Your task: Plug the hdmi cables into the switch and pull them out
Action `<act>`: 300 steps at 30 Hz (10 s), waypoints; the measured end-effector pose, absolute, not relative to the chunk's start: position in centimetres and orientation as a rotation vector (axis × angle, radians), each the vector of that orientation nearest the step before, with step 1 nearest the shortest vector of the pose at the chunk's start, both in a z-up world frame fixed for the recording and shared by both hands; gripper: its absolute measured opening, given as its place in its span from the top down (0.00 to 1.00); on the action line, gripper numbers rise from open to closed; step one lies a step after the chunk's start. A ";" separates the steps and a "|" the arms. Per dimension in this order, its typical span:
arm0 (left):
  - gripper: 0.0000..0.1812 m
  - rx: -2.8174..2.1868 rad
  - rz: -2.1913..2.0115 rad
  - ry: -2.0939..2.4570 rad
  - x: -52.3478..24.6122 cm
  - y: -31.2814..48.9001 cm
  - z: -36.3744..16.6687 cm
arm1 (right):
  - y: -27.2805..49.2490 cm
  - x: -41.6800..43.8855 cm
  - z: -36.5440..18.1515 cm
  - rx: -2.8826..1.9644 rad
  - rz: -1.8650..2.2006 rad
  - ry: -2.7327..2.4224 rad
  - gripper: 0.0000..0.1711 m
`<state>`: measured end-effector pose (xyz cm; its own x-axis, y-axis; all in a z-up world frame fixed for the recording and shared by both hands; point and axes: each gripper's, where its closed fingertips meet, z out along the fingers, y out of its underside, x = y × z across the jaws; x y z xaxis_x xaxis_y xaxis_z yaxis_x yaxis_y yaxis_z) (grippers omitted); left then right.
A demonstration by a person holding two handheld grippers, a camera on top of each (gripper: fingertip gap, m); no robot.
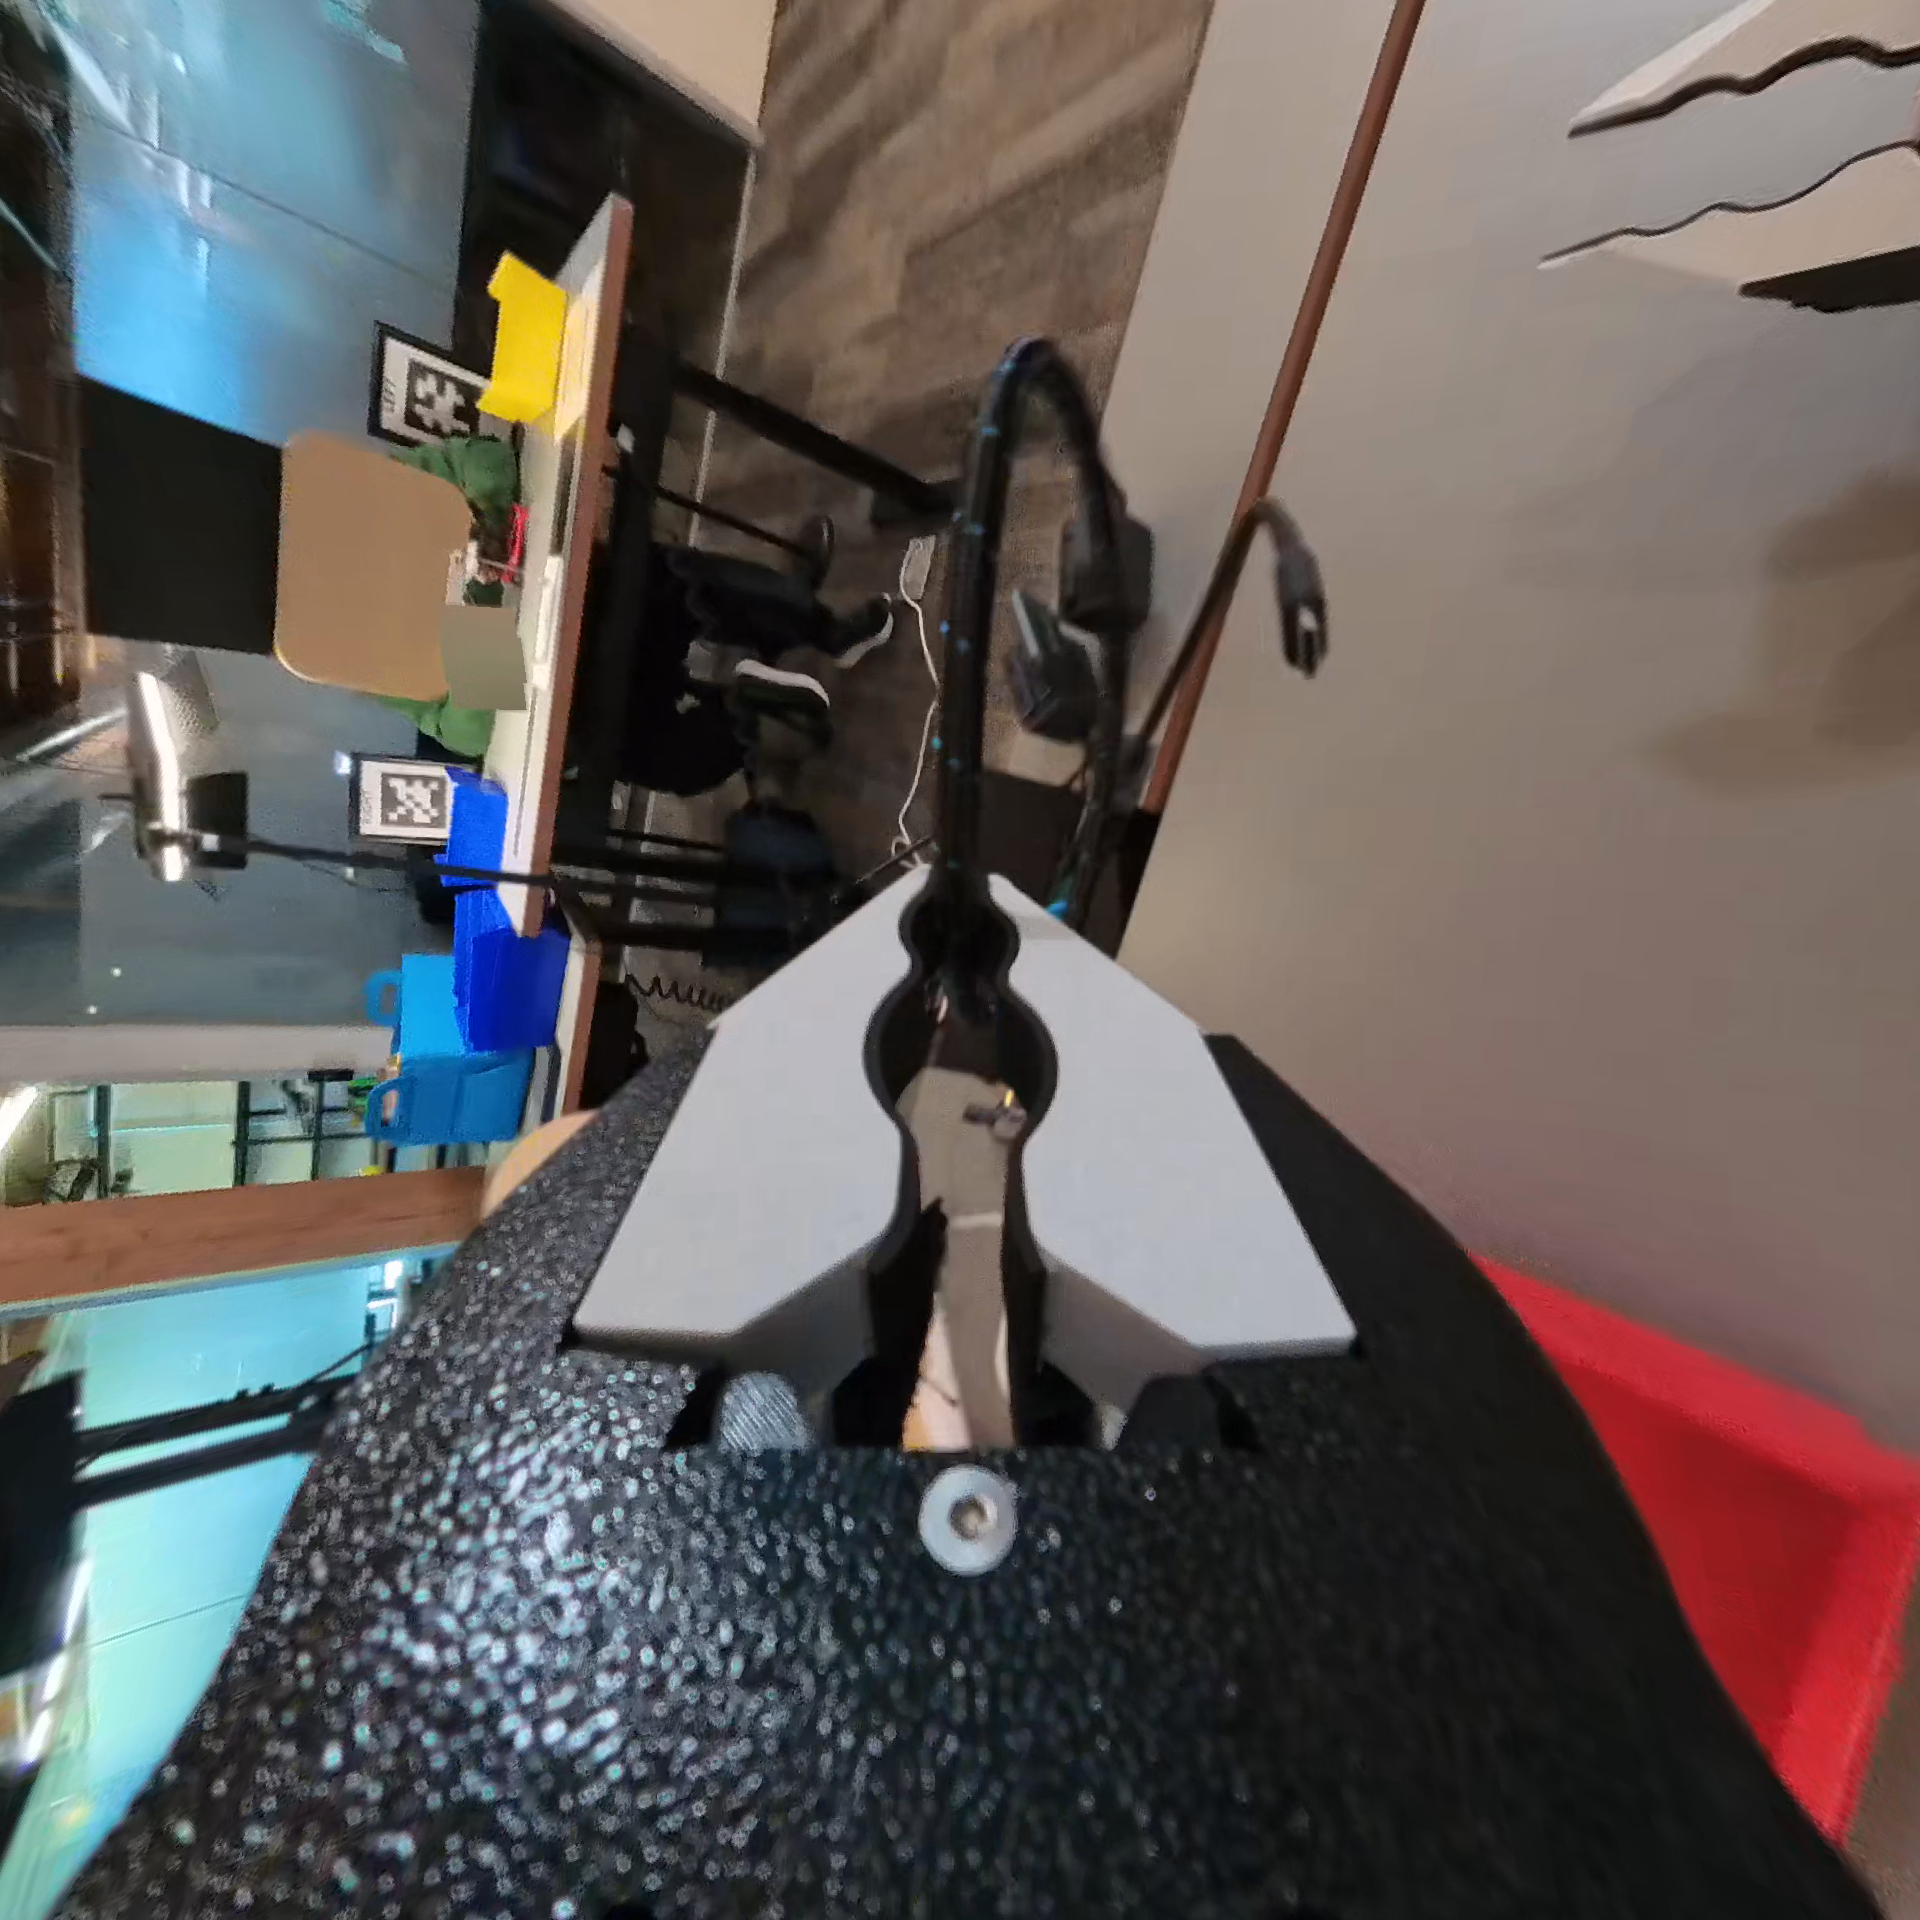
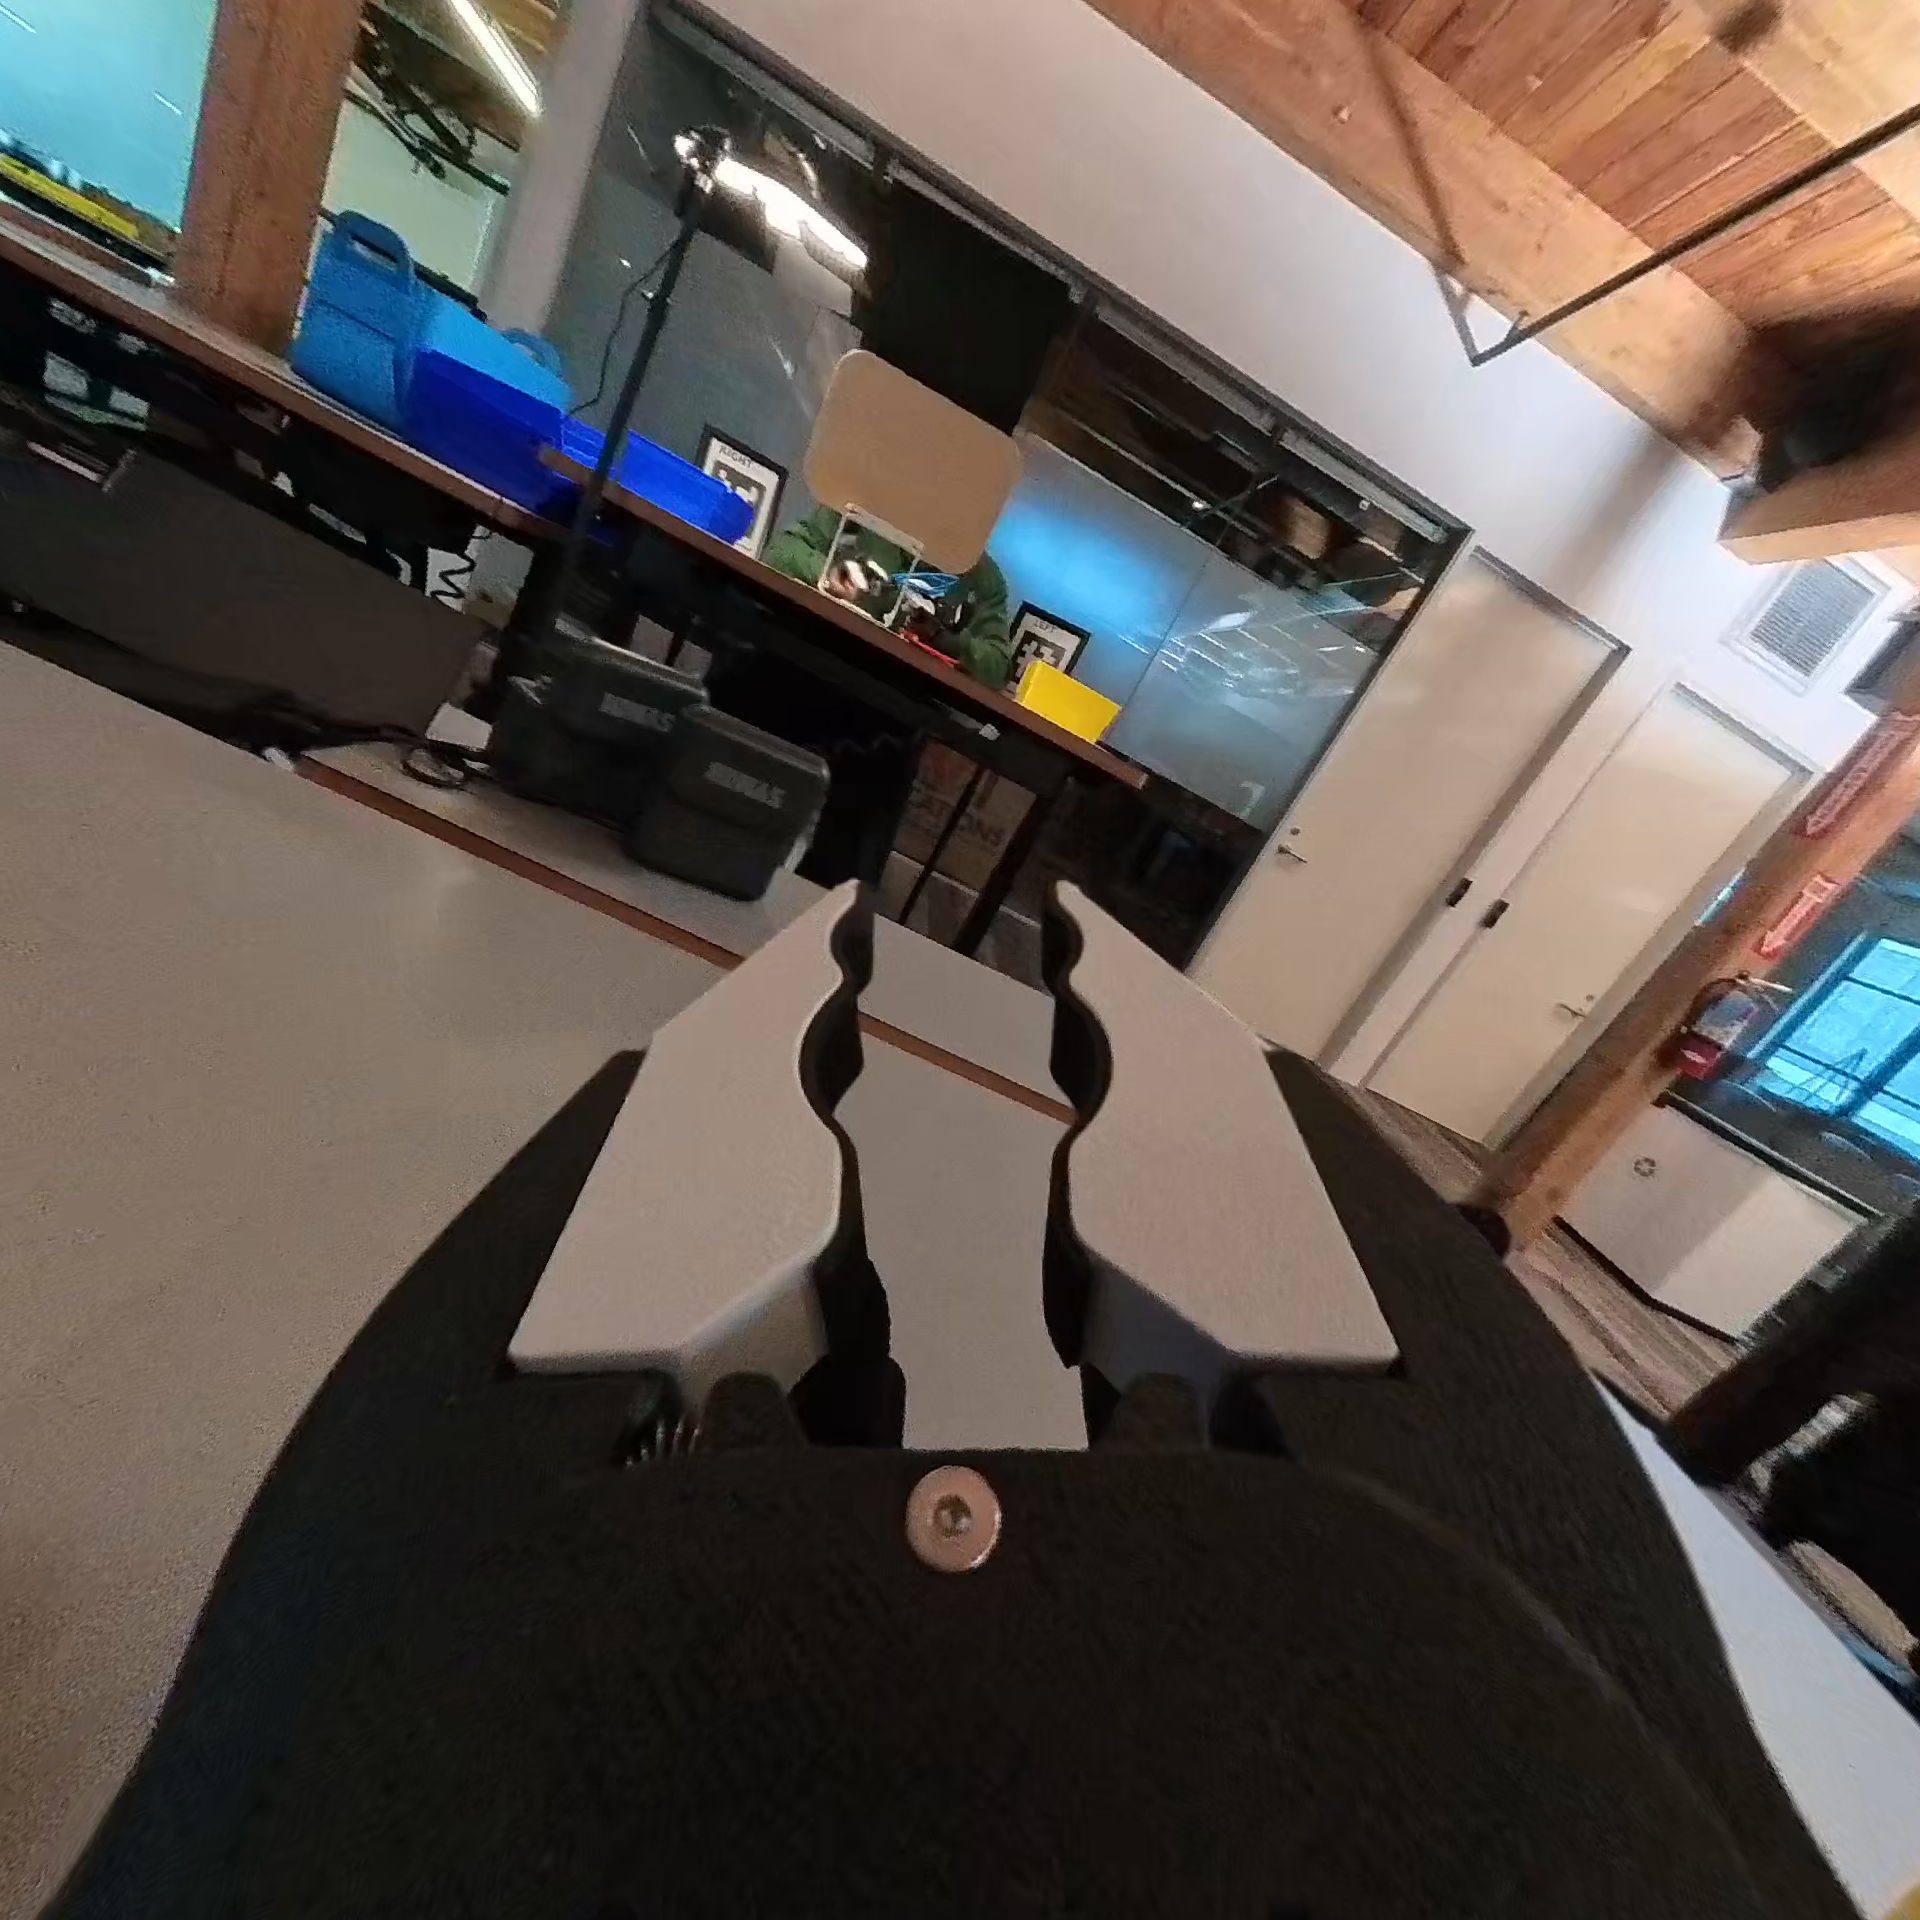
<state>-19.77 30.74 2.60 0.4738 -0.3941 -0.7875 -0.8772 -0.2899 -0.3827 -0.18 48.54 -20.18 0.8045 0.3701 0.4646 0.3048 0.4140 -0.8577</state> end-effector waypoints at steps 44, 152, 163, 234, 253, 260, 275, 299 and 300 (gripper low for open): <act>0.57 -2.263 -0.380 0.286 -9.6 32.3 -30.1 | 47.7 3.2 -19.4 -1.166 0.055 -0.682 0.90; 0.93 -1.520 0.782 1.212 -10.4 36.4 -30.5 | 35.8 -8.9 -29.1 -0.617 -0.522 -1.595 0.94; 0.94 -1.488 0.857 1.294 -11.1 34.8 -30.9 | 35.4 -7.2 -29.6 -0.575 -0.476 -1.653 0.94; 0.94 -1.024 0.456 1.210 -6.6 29.8 -25.2 | 33.6 -8.7 -29.0 -0.741 -0.091 -1.743 0.67; 0.67 -1.037 0.289 1.002 -6.9 29.7 -22.4 | 36.5 -4.7 -21.8 -0.780 -0.300 -1.463 1.00; 0.71 -1.056 0.368 1.097 -6.4 30.2 -24.0 | 38.5 8.9 -11.3 -0.856 -0.893 -1.436 0.99; 0.77 -1.098 0.419 1.160 -6.5 31.0 -25.5 | 50.0 41.6 -19.1 -1.537 -1.599 -1.854 0.93; 0.78 -1.292 0.353 1.058 -8.4 32.6 -26.3 | 27.6 10.6 -18.1 -1.309 0.348 -0.940 0.67; 0.78 -1.298 0.344 1.050 -8.5 32.6 -26.2 | 27.3 9.2 -19.0 -1.271 0.365 -0.949 0.67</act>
<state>-8.47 32.59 -26.24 0.5237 -0.3320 -0.7846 -0.7317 0.2963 -0.6138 9.19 27.31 -19.02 0.5876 0.7050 0.3970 0.2571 0.3026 -0.9178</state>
